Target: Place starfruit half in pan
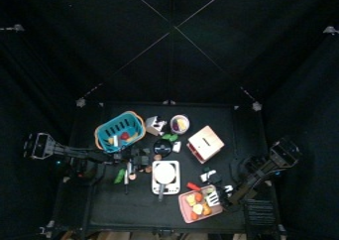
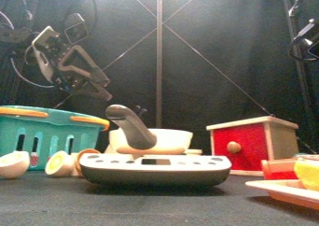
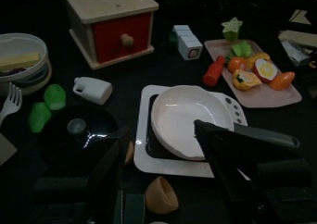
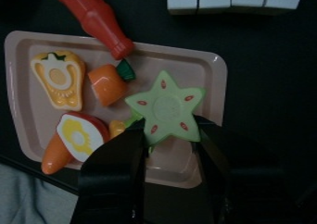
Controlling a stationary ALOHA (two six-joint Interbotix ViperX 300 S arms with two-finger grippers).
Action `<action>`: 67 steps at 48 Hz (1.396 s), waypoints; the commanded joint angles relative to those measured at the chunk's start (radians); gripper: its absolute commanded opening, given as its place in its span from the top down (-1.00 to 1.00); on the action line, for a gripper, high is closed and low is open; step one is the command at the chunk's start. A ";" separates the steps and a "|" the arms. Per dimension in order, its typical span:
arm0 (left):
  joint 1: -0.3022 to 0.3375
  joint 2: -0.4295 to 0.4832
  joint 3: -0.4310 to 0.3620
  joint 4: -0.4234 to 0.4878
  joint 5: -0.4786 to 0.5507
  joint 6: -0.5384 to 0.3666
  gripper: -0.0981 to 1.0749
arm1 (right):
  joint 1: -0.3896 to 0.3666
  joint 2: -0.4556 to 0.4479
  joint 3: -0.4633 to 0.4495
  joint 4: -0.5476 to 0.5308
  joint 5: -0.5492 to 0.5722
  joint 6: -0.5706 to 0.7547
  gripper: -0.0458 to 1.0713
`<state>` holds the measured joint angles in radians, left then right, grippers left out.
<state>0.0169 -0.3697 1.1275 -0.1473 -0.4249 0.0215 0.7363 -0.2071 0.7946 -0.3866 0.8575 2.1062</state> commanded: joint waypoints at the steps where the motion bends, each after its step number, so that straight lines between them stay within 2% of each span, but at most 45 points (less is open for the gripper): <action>1: 0.003 0.000 -0.009 0.002 -0.005 0.002 -0.74 | -0.009 -0.035 -0.018 -0.044 -0.002 -0.002 -0.16; 6: 0.005 -0.002 -0.008 0.002 -0.005 0.002 -0.74 | -0.037 -0.043 -0.031 -0.123 -0.012 -0.002 -0.16; 13: 0.005 -0.002 -0.005 0.002 -0.003 0.003 -0.74 | -0.115 -0.044 -0.054 -0.318 -0.071 -0.002 -0.16; 18: 0.006 -0.002 -0.002 0.003 -0.005 0.003 -0.74 | -0.189 -0.028 -0.074 -0.463 -0.152 0.002 -0.16; 25: 0.012 -0.011 0.005 0.002 -0.005 0.003 -0.74 | -0.311 0.040 -0.117 -0.663 -0.302 0.003 -0.16; 31: 0.012 -0.015 0.015 0.002 -0.003 0.003 -0.74 | -0.394 0.106 -0.150 -0.755 -0.407 0.000 -0.16; 39: 0.014 -0.015 0.020 0.002 -0.005 0.002 -0.74 | -0.474 0.175 -0.186 -0.801 -0.492 0.000 -0.17; 51: 0.018 -0.015 0.023 0.002 -0.005 0.002 -0.74 | -0.512 0.215 -0.195 -0.813 -0.497 -0.003 -0.19; 57: 0.021 -0.015 0.025 0.002 -0.005 0.002 -0.74 | -0.517 0.218 -0.196 -0.816 -0.494 -0.006 -0.26; 67: 0.021 -0.017 0.026 0.002 -0.005 0.002 -0.74 | -0.517 0.221 -0.204 -0.827 -0.494 -0.008 -0.51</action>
<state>0.0353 -0.3820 1.1628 -0.1473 -0.4249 0.0230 0.2240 0.0322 0.6136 -1.2057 0.3620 2.1000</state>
